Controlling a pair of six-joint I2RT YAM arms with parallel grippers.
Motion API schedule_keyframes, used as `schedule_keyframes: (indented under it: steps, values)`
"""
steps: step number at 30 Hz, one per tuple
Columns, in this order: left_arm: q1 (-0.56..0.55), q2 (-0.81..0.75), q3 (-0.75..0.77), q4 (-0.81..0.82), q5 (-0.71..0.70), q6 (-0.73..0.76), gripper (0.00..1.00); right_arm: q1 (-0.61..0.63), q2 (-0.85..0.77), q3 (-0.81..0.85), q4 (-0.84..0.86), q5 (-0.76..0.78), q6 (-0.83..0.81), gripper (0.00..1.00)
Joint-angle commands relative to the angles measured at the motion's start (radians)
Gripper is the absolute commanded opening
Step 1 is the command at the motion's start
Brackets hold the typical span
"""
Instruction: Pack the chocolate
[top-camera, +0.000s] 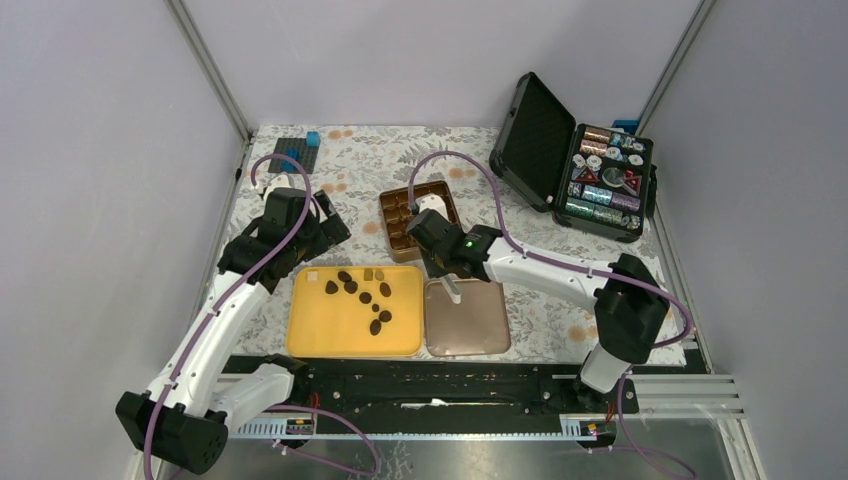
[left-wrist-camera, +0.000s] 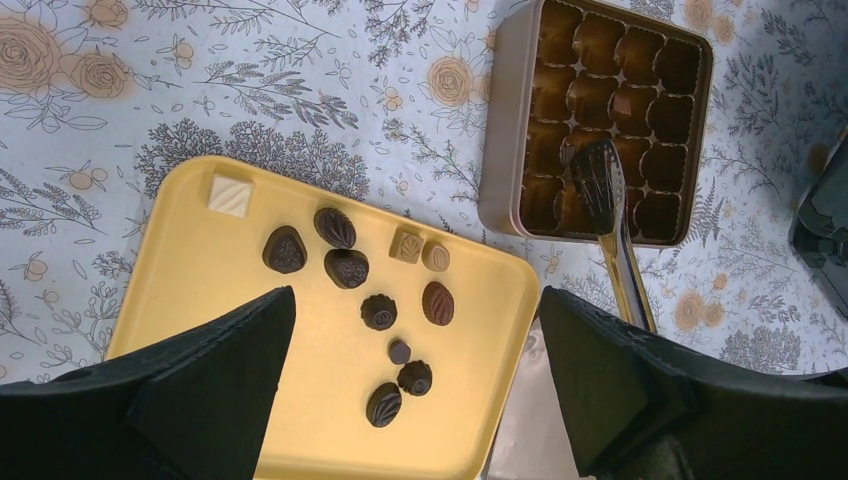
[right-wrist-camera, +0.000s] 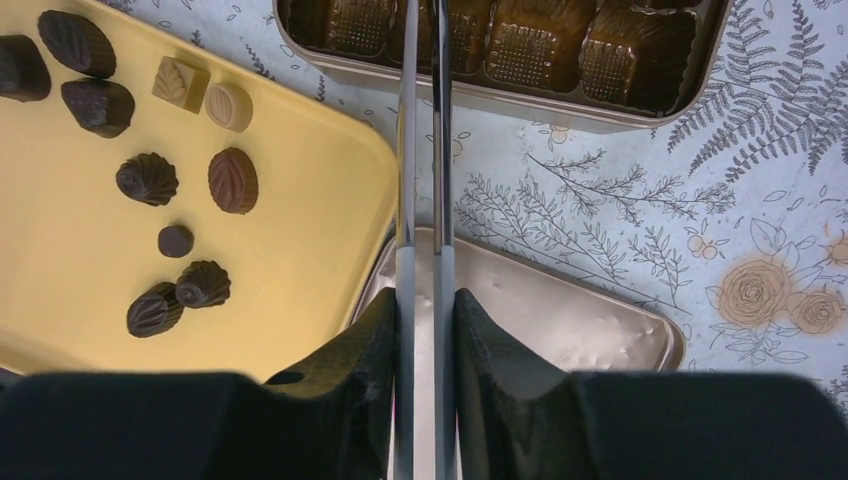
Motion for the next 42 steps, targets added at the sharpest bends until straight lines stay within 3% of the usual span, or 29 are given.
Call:
schedule_keyframes:
  steps: [1, 3, 8, 18, 29, 42]
  values:
    - [0.004, -0.017, 0.007, 0.020, -0.001, 0.005, 0.99, -0.008, -0.082, 0.058, 0.022, -0.033, -0.013, 0.22]
    - [0.004, -0.013, 0.009, 0.020, 0.000, 0.006, 0.99, -0.007, -0.110, 0.057, 0.009, -0.075, -0.015, 0.16]
    - [0.004, -0.007, 0.017, 0.021, -0.004, 0.006, 0.99, 0.044, -0.205, 0.012, -0.031, -0.084, -0.020, 0.15]
    - [0.005, 0.018, 0.025, 0.023, -0.021, 0.003, 0.99, 0.249, -0.268, -0.113, -0.131, -0.039, 0.059, 0.25]
    - [0.005, 0.014, 0.037, 0.007, -0.038, 0.006, 0.99, 0.266, -0.236, -0.184, -0.076, -0.027, 0.119, 0.39]
    - [0.005, 0.004, 0.030, 0.015, -0.034, 0.008, 0.99, 0.307, -0.151, -0.145, -0.101, 0.000, 0.110, 0.45]
